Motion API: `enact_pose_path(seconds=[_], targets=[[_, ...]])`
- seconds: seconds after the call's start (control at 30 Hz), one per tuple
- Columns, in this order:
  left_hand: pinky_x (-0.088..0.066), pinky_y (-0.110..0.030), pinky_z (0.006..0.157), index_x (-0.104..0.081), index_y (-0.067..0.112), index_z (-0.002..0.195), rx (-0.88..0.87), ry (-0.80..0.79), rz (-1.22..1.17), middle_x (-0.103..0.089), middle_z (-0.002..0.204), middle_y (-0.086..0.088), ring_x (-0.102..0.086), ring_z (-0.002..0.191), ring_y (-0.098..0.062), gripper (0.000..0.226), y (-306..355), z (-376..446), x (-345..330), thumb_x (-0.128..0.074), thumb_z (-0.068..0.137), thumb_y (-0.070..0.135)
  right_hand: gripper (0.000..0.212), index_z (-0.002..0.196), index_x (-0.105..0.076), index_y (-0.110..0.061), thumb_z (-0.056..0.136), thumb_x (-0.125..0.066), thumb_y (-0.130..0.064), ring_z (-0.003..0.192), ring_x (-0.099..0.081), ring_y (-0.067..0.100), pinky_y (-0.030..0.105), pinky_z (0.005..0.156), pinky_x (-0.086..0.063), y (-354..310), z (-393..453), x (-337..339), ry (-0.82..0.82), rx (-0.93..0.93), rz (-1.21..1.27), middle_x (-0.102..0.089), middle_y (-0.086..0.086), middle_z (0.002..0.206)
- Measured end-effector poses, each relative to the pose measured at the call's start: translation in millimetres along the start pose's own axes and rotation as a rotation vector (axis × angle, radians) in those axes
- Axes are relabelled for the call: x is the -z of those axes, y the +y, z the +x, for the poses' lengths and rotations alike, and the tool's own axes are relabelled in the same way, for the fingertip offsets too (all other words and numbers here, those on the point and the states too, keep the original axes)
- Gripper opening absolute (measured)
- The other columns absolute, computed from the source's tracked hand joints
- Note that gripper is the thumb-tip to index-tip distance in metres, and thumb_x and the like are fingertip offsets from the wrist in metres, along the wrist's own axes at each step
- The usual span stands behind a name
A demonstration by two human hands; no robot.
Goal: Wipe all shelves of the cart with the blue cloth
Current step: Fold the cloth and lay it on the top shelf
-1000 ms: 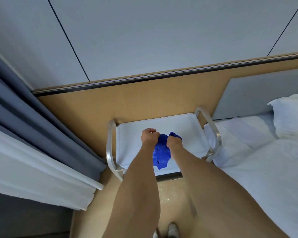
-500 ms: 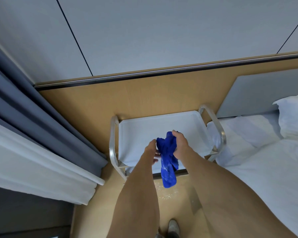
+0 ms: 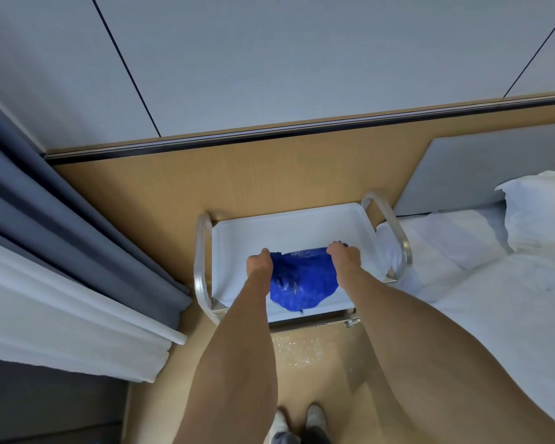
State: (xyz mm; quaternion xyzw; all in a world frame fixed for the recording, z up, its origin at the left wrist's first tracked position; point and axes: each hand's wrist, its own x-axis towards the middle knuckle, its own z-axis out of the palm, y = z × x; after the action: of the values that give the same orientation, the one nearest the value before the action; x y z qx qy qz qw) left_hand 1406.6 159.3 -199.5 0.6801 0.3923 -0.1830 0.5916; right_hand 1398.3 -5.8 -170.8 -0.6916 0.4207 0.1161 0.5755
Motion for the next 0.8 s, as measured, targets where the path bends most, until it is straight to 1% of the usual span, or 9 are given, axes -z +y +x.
enact_pose_path(seconds=[0.17, 0.27, 0.33, 0.4, 0.5, 0.57, 0.63, 0.7, 0.8], targets=[[-0.042, -0.028, 0.056, -0.055, 0.004, 0.086, -0.022, -0.013, 0.340, -0.054, 0.065, -0.010, -0.051, 0.057, -0.025, 0.014, -8, -10, -8, -0.058, 0.080, 0.016, 0.014, 0.093, -0.054, -0.005, 0.089, -0.054, -0.018, 0.072, -0.055, 0.023, 0.035, 0.071, -0.048, 28, -4, -4, 0.047, -0.003, -0.262, -0.052, 0.007, 0.073], [-0.047, -0.028, 0.065, -0.059, 0.005, 0.104, -0.012, 0.000, 0.588, -0.065, 0.087, -0.010, -0.065, 0.081, -0.028, 0.025, -25, -11, -9, -0.050, 0.082, 0.013, 0.021, 0.107, -0.056, -0.003, 0.092, -0.045, -0.015, 0.085, -0.057, 0.027, 0.032, 0.076, -0.047, 42, -9, -9, 0.006, 0.013, -0.414, -0.052, 0.005, 0.079], [-0.046, -0.032, 0.076, -0.058, 0.006, 0.120, -0.007, -0.016, 0.711, -0.064, 0.114, -0.010, -0.063, 0.104, -0.027, 0.034, -37, -9, -5, -0.046, 0.090, 0.014, 0.028, 0.116, -0.056, -0.002, 0.094, -0.041, -0.012, 0.103, -0.058, 0.031, 0.032, 0.089, -0.047, 54, -11, -7, -0.036, 0.092, -0.612, -0.059, 0.008, 0.103], [-0.043, -0.032, 0.082, -0.058, 0.007, 0.121, -0.005, -0.013, 0.798, -0.061, 0.121, -0.008, -0.058, 0.103, -0.025, 0.032, -47, -10, 1, -0.043, 0.094, 0.015, 0.025, 0.108, -0.060, -0.004, 0.092, -0.041, -0.006, 0.111, -0.058, 0.032, 0.031, 0.090, -0.045, 70, -4, 0, -0.078, 0.179, -0.801, -0.060, 0.009, 0.112], [-0.040, -0.029, 0.082, -0.056, 0.008, 0.119, 0.025, 0.034, 0.794, -0.058, 0.122, -0.006, -0.053, 0.098, -0.024, 0.029, -53, -11, 11, -0.045, 0.092, 0.014, 0.022, 0.080, -0.058, -0.009, 0.089, -0.046, 0.007, 0.097, -0.058, 0.024, 0.027, 0.079, -0.044, 81, 1, 13, -0.068, 0.286, -0.963, -0.044, 0.000, 0.071], [-0.039, -0.029, 0.082, -0.054, 0.006, 0.126, 0.021, 0.082, 0.763, -0.058, 0.124, -0.007, -0.055, 0.110, -0.025, 0.035, -57, -7, 15, -0.044, 0.095, 0.018, 0.024, 0.098, -0.066, -0.008, 0.089, -0.050, 0.009, 0.094, -0.061, 0.021, 0.026, 0.078, -0.047, 85, 3, 19, -0.056, 0.318, -0.990, -0.034, -0.001, 0.065], [-0.039, -0.030, 0.078, -0.057, 0.007, 0.119, 0.014, 0.087, 0.688, -0.061, 0.109, -0.005, -0.058, 0.100, -0.026, 0.034, -57, -11, 21, -0.046, 0.095, 0.030, 0.027, 0.107, -0.065, -0.006, 0.087, -0.055, 0.010, 0.099, -0.063, 0.022, 0.026, 0.078, -0.049, 83, 5, 24, -0.033, 0.324, -0.990, -0.033, 0.000, 0.064], [-0.040, -0.028, 0.068, -0.056, 0.011, 0.103, 0.014, 0.079, 0.659, -0.059, 0.091, -0.002, -0.056, 0.079, -0.021, 0.031, -55, -11, 23, -0.059, 0.085, 0.036, 0.029, 0.110, -0.063, -0.006, 0.086, -0.057, 0.009, 0.104, -0.063, 0.024, 0.027, 0.081, -0.050, 79, 4, 26, -0.004, 0.352, -0.954, -0.041, 0.000, 0.068], [-0.046, -0.028, 0.069, -0.058, 0.009, 0.105, 0.050, 0.094, 0.685, -0.058, 0.094, -0.002, -0.062, 0.087, -0.022, 0.030, -56, -3, 21, -0.057, 0.077, 0.022, 0.033, 0.121, -0.058, -0.007, 0.090, -0.054, 0.005, 0.114, -0.058, 0.027, 0.030, 0.091, -0.048, 71, 1, 23, -0.011, 0.327, -0.879, -0.062, 0.008, 0.109]])
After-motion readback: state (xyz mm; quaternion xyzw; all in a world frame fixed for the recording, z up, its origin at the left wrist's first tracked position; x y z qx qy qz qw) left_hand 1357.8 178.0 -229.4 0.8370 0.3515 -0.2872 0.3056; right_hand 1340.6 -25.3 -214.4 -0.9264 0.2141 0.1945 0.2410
